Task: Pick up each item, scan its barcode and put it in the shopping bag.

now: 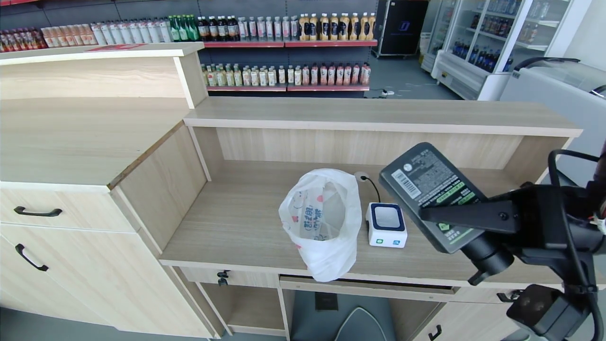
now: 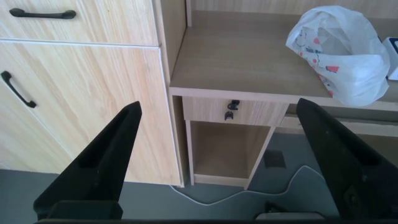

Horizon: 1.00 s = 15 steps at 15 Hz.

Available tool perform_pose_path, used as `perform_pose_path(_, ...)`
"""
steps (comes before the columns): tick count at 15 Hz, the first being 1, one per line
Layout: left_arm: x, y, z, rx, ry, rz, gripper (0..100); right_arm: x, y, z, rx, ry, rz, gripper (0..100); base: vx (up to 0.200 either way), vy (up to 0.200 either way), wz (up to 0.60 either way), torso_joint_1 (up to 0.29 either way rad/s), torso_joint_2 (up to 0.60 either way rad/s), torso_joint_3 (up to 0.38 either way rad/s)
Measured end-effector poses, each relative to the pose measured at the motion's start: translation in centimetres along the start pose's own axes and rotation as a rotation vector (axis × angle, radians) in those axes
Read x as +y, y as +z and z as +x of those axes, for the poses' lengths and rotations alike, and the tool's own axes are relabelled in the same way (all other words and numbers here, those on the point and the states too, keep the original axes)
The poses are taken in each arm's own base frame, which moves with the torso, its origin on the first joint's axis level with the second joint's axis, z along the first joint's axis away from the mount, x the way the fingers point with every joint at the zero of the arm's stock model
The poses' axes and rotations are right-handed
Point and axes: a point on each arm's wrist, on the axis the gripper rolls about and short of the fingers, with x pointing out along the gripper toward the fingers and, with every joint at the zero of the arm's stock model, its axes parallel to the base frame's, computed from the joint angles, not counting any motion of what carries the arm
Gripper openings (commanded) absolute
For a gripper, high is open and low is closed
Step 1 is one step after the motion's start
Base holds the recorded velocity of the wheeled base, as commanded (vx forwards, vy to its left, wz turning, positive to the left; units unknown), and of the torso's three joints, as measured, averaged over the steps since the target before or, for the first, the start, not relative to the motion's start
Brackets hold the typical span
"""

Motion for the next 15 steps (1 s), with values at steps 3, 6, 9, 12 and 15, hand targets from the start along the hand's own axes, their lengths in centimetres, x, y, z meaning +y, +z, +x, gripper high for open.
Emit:
perform_pose_path(3, 0.0, 0.0, 0.0, 0.0, 0.0, 0.0, 100, -2.6, 0.2, 0.8, 0.001, -0.121, -0.119, 0, 0.0, 0.0, 0.0, 0.0, 0.0, 0.0)
perform_pose_path(6, 0.0, 0.0, 0.0, 0.0, 0.0, 0.0, 100, -4.1, 1.3, 1.4, -0.04, -0.197, -0.136, 0, 0.0, 0.0, 0.0, 0.0, 0.0, 0.0)
perform_pose_path(9, 0.0, 0.0, 0.0, 0.0, 0.0, 0.0, 100, -5.2, 1.9, 0.9, -0.045, -0.22, -0.14, 0, 0.0, 0.0, 0.0, 0.0, 0.0, 0.0)
perform_pose_path(12, 0.0, 0.0, 0.0, 0.0, 0.0, 0.0, 100, -5.8, 2.5, 0.0, -0.063, -0.21, -0.09, 0, 0.0, 0.0, 0.0, 0.0, 0.0, 0.0)
perform_pose_path(15, 0.0, 0.0, 0.0, 0.0, 0.0, 0.0, 100, -6.3, 3.1, -0.7, -0.084, -0.204, -0.064, 0, 0.0, 0.0, 0.0, 0.0, 0.0, 0.0)
